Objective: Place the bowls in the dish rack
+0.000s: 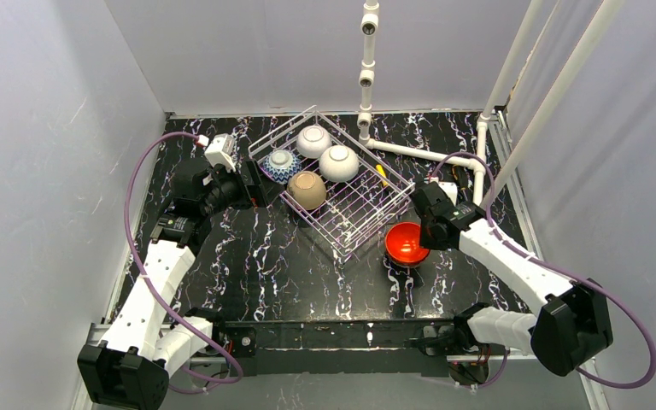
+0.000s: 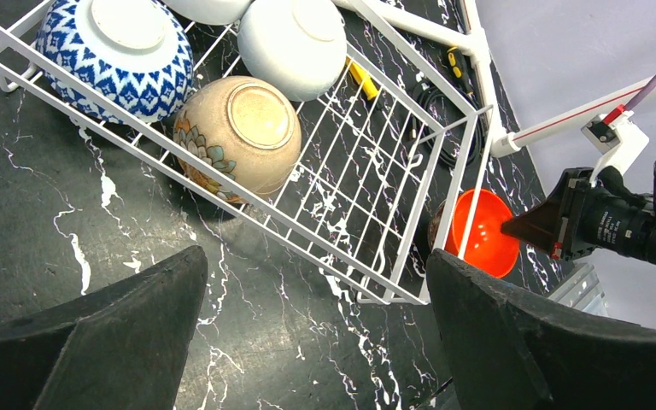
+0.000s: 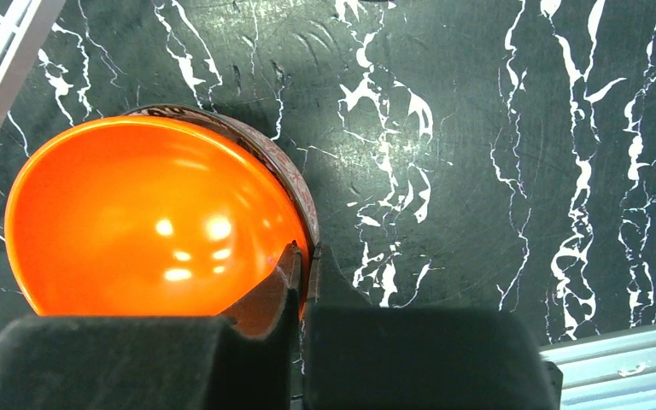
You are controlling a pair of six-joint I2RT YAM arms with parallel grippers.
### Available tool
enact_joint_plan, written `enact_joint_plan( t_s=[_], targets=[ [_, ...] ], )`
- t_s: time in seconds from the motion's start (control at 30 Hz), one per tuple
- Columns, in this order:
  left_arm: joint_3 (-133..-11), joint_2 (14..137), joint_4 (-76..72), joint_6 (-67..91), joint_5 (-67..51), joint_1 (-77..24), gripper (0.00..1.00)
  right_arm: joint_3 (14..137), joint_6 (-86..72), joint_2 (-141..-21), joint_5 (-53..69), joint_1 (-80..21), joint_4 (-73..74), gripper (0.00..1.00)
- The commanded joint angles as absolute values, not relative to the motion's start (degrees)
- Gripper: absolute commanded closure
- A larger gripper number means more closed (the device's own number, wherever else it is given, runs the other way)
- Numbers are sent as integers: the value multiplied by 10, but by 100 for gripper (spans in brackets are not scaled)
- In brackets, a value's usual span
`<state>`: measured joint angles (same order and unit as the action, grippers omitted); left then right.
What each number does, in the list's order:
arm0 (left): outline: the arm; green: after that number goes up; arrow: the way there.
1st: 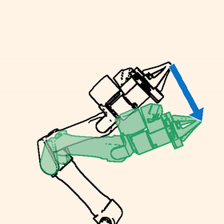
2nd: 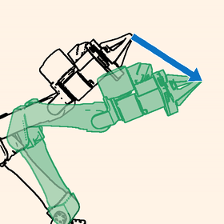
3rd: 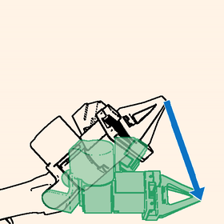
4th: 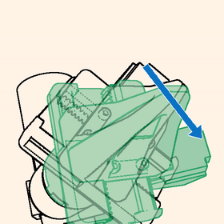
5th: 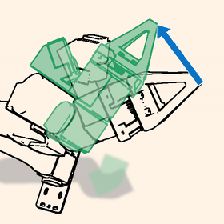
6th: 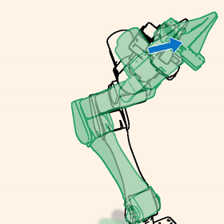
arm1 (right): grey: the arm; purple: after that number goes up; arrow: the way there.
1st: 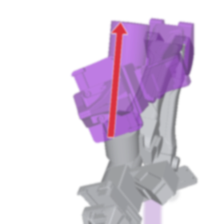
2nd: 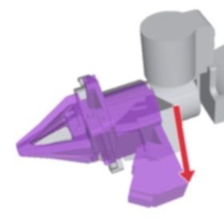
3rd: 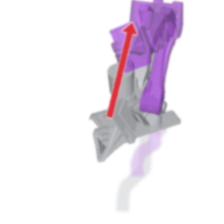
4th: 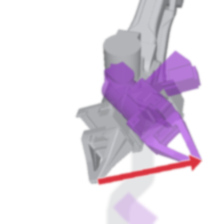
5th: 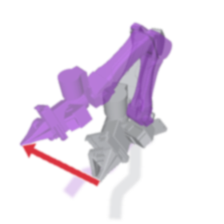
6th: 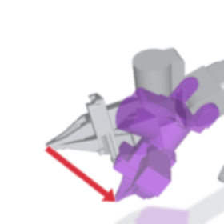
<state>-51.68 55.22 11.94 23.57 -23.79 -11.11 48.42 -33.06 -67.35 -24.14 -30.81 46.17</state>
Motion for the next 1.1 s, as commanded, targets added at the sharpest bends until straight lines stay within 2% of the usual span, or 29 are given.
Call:
enact_joint_plan(
  t_s=[0.0,0.17,0.33,0.57,0.87,1.07],
  targets=[
    [-513,538,110,229,-256,-114,2,492,-343,-650,-252,-306,454,99],
    [-510,545,89,222,-321,-139,2,454,-376,-599,-226,-305,414,99],
    [-532,572,89,265,-286,-252,2,394,-439,-523,-210,-304,374,99],
    [-584,638,92,288,-158,-426,2,302,-518,-371,-212,-305,351,99],
    [-706,818,139,317,71,-625,5,238,-594,-221,-218,-305,356,99],
    [-834,949,240,315,199,-678,13,231,-615,-178,-229,-305,375,99]
  ],
)
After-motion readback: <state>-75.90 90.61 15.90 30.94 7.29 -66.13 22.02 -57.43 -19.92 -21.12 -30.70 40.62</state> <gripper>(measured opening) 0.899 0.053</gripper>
